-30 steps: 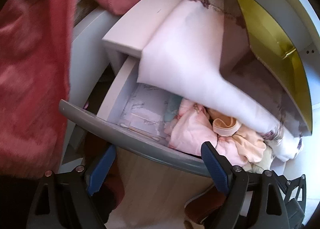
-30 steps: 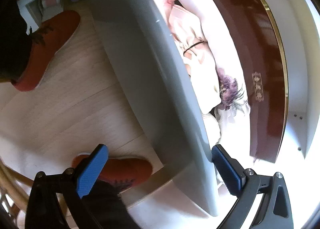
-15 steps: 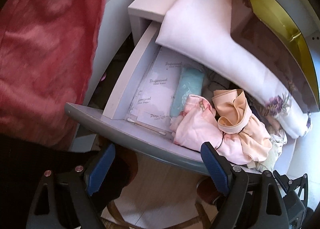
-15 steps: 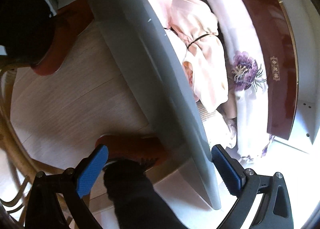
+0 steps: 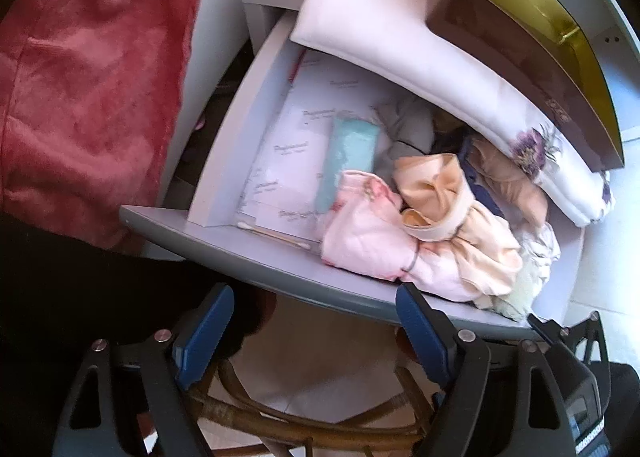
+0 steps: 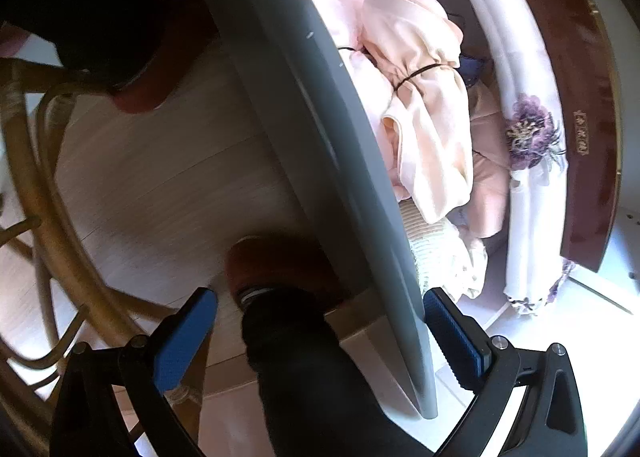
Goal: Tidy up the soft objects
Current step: 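Pull the drawer outward with the right tool to expose the clothes, then release the drawer and move the right tool over the clothes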
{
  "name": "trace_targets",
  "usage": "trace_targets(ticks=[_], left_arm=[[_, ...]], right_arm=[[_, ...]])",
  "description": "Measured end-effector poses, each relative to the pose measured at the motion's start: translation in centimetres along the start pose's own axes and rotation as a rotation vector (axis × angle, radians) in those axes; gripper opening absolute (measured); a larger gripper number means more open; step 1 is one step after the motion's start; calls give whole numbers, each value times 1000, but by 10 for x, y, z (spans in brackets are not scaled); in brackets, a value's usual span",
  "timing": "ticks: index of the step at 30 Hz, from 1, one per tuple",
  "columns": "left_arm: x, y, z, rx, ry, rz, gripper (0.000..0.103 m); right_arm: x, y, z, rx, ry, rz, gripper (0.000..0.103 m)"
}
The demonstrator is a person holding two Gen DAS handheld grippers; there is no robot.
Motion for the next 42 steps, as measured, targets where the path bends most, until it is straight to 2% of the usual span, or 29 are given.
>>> trace_targets(ticks=[4, 10, 17, 22, 26, 30, 34, 37, 42], left_arm=[[17, -10, -6, -30, -29, 16, 83], [45, -18, -33, -72, -87, 43, 83], [31, -41, -58, -147, -82, 36, 83], [13, -54, -59, -203, -77, 36, 83], [-5, -57, -60, -230, -76, -22, 83], [-15, -64, -62, -248, -80, -27, 79], [-13, -64, -53, -281, -82, -23, 79], [-18, -62, -51, -285, -64, -24, 79], [-26, -56, -47, -274, -25, -24, 76]], right_arm=[[3, -2, 2, 11, -8, -39, 103], [18, 1, -1, 13, -21, -80, 103], [37, 12, -3, 28, -21, -122, 103], [45, 6, -8, 7, -33, -144, 103], [43, -5, 1, -45, -71, -200, 103], [50, -21, 1, -125, -112, -276, 103], [52, -26, 1, -152, -104, -296, 103], [61, -39, 2, -194, -139, -319, 103], [83, -100, 13, -436, -257, -363, 103]])
Point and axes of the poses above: each gripper's, at about its wrist camera, not at the fingertips, and x roughly against the way its jaws point, y to its left, z to its underside, the point moved 8 cm from there along -x, roughly the way its jaws point, and after that the axes turned 13 degrees about x, right-handed, at the moved point
